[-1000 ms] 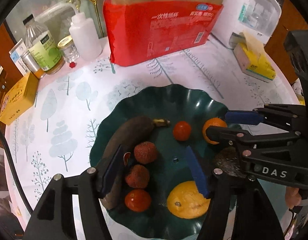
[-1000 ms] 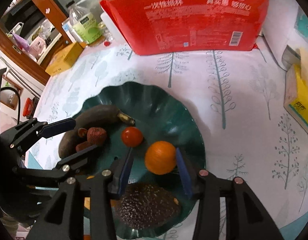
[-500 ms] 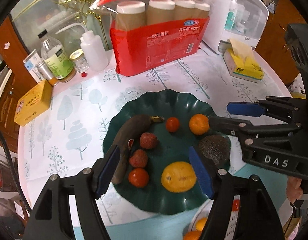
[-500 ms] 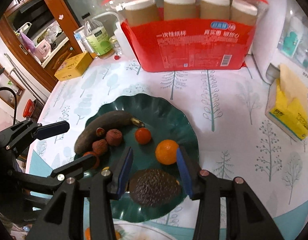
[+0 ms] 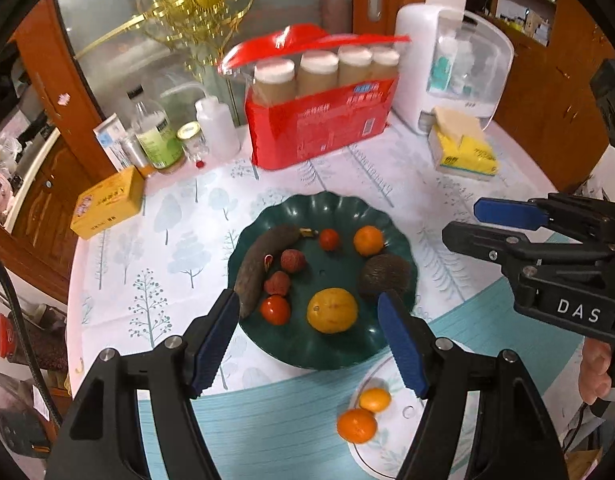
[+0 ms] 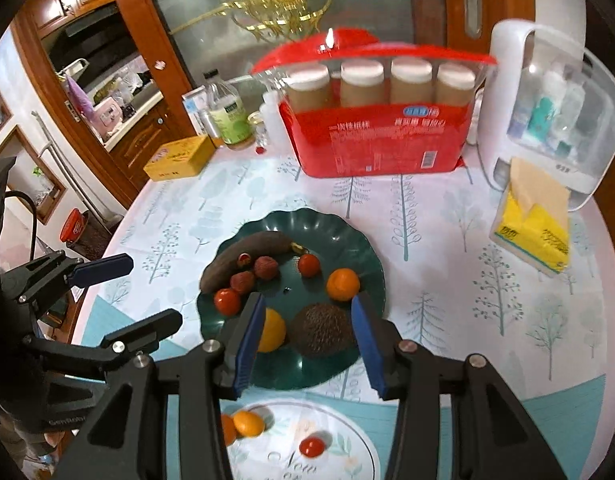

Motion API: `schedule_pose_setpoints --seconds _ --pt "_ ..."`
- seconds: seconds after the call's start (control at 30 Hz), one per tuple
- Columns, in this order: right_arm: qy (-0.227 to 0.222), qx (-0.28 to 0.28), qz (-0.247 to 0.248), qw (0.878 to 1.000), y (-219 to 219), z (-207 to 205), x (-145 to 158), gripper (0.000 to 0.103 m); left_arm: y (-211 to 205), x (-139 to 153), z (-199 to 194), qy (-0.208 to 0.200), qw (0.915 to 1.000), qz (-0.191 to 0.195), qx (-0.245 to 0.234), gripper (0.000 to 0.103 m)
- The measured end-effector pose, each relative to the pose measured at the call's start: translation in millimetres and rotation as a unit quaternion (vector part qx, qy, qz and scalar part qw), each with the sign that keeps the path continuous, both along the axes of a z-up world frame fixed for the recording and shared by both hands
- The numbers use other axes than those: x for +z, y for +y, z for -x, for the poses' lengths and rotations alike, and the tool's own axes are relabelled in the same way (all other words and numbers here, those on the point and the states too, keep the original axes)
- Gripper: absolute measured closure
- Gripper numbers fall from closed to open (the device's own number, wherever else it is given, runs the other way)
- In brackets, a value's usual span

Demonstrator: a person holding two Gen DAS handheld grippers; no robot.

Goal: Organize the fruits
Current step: 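Withdraw both grippers from the green plate toward the white plate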

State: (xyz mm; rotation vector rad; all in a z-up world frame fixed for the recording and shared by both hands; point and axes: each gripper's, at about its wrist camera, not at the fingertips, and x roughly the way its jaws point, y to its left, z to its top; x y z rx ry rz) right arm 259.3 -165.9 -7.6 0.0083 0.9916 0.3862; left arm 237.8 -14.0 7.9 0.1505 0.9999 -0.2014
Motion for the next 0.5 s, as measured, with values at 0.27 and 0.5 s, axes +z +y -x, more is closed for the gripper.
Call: schedule_pose_setpoints --seconds 0.27,0.5 --pt "-0.03 0.012 0.002 0.999 -9 52 28 0.058 -17 35 57 -0.042 0.999 0.005 -0.015 0.033" --pt "-0.038 0.021 0.0 0.999 -13 88 32 0.058 -15 42 90 -0.044 0.9988 0.015 0.016 0.029"
